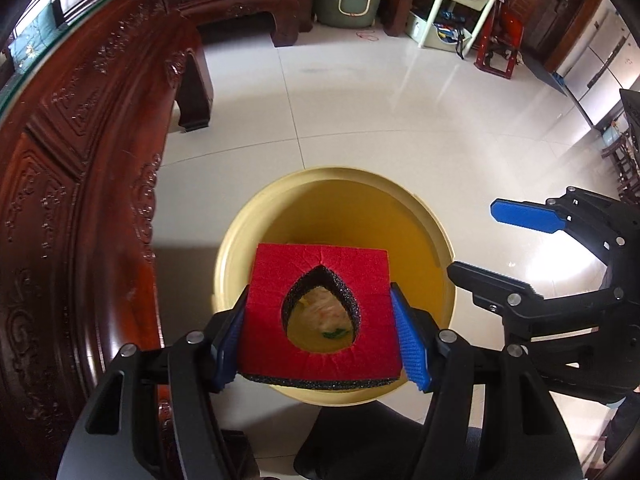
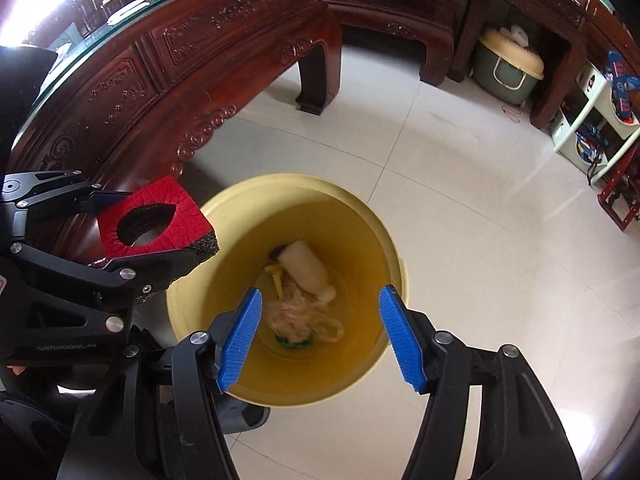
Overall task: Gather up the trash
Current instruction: 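Open the right gripper to drop the bottle while the left gripper releases the red box, then move both open grippers back from the bucket toward the table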
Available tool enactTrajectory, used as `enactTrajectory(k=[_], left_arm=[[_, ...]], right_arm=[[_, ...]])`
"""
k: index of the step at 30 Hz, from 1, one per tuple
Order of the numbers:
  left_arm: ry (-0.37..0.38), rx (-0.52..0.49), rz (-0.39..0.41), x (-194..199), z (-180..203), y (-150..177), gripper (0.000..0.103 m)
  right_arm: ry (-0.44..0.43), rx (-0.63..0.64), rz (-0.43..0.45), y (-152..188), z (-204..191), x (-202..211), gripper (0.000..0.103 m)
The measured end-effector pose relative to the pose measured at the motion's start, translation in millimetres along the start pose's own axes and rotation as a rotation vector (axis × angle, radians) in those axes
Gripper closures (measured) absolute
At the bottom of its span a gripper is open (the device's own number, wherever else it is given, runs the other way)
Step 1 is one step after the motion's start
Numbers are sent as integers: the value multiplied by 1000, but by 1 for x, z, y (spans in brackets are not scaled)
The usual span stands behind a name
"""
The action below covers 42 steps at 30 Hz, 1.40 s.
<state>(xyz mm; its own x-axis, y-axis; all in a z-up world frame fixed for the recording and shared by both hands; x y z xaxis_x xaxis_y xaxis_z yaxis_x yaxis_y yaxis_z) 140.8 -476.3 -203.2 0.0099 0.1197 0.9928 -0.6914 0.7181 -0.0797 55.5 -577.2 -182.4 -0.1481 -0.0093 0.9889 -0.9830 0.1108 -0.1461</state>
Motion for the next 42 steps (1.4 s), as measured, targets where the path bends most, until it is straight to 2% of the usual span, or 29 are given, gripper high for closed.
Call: enactTrajectory(k=[8,20,26,42], left_arm=[[5,-5,-15,-9,8,-6,39],[-12,-16,-37,-14,12,-7,36],[-46,-17,-33,-11,10,-6,17],[-67,-23,12,8,4,0,17]], right_arm=[[37,-47,-33,8,25,-10,43],[41,-61,-40,15,31,-12,43],[43,-62,-43,14,33,-10,42],[60,-48,-37,15,22,1,42]])
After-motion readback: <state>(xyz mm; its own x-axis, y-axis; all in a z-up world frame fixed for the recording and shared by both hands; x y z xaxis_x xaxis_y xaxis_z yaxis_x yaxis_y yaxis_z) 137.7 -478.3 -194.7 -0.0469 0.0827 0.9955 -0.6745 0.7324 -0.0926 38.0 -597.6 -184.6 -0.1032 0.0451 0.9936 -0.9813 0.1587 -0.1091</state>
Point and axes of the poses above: each gripper's, at about its wrist camera, not at the fingertips, and x roughly against the way its jaws point, z to its right, y to its underside, the point moved 4 cm from there along -x, roughly the way its jaws point, and after that the axes turned 15 degrees about -z, right-handed, at the moved point
